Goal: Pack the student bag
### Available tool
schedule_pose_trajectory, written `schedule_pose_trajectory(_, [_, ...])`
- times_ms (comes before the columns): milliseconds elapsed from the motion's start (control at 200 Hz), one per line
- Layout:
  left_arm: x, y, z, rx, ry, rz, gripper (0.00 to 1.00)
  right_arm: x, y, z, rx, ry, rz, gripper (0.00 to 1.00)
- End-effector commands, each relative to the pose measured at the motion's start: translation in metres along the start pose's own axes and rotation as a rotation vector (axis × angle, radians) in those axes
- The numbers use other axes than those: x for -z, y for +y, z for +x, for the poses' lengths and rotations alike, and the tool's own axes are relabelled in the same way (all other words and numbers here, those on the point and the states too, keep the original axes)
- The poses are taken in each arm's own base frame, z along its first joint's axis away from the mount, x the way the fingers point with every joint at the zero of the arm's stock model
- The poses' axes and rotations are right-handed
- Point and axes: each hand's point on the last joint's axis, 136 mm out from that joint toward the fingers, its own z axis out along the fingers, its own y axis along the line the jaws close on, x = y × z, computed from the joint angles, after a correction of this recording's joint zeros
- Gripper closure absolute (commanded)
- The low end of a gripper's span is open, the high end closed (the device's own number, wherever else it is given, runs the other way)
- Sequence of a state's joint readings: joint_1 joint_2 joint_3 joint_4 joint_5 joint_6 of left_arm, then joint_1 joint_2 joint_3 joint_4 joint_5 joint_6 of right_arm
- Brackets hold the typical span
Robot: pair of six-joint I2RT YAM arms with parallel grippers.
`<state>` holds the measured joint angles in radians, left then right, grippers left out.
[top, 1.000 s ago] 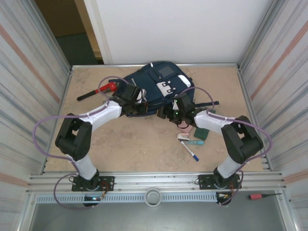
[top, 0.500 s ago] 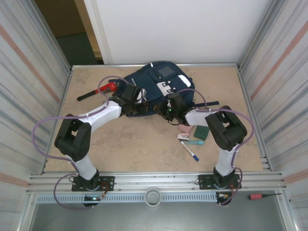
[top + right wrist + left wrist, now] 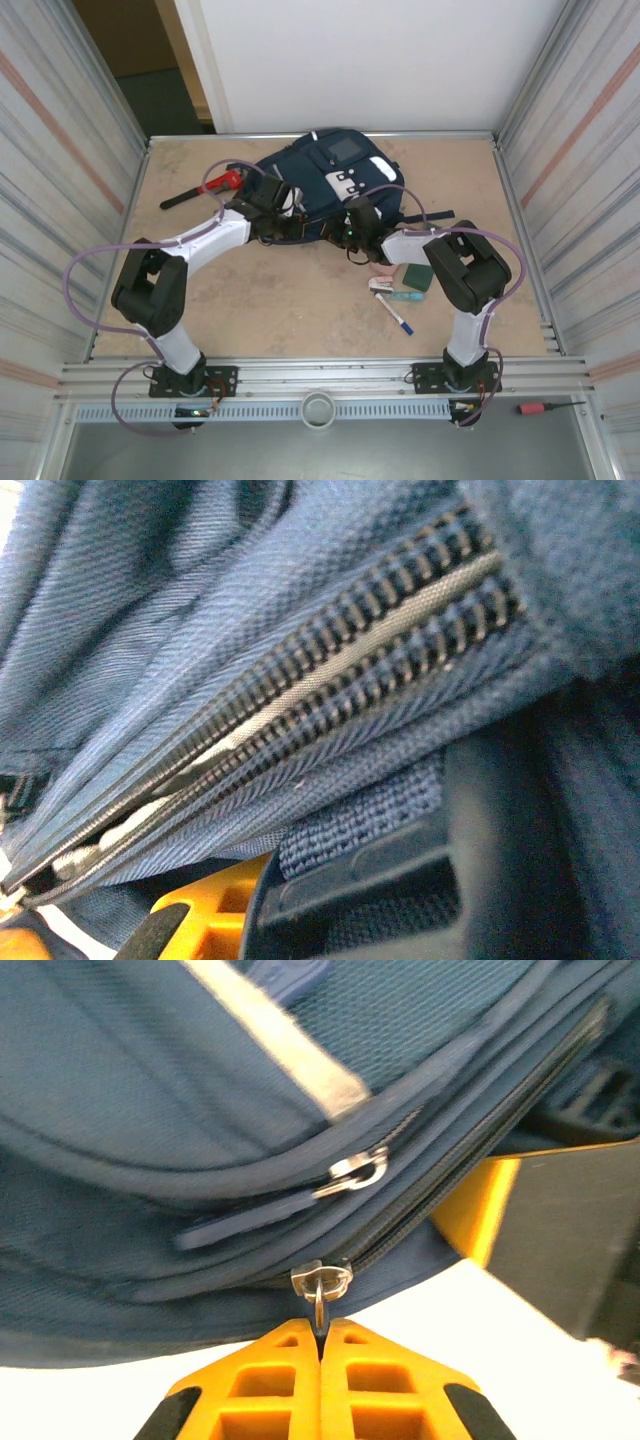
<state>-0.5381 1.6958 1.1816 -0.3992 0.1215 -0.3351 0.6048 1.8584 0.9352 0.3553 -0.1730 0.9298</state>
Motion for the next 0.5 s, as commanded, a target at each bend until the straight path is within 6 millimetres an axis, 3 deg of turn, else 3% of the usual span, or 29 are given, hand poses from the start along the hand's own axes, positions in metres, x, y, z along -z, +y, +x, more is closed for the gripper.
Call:
schedule_pose_trajectory(0, [0.027, 0.027, 0.004, -0.081, 0.010, -0.170, 1.00, 0.019, -0.001, -0.015, 0.109, -0.073, 0.045, 1.00])
schedule_pose_trajectory(185, [0.039, 0.065, 0.002, -0.158, 0.029, -0.394, 1.00, 0.033, -0.006, -0.022, 0.175, -0.115, 0.070, 1.00])
schedule_pose_trajectory(496, [0.048, 0.083, -0.015, -0.189, 0.001, -0.482, 1.00, 0.052, -0.022, -0.032, 0.253, -0.070, 0.068, 1.00])
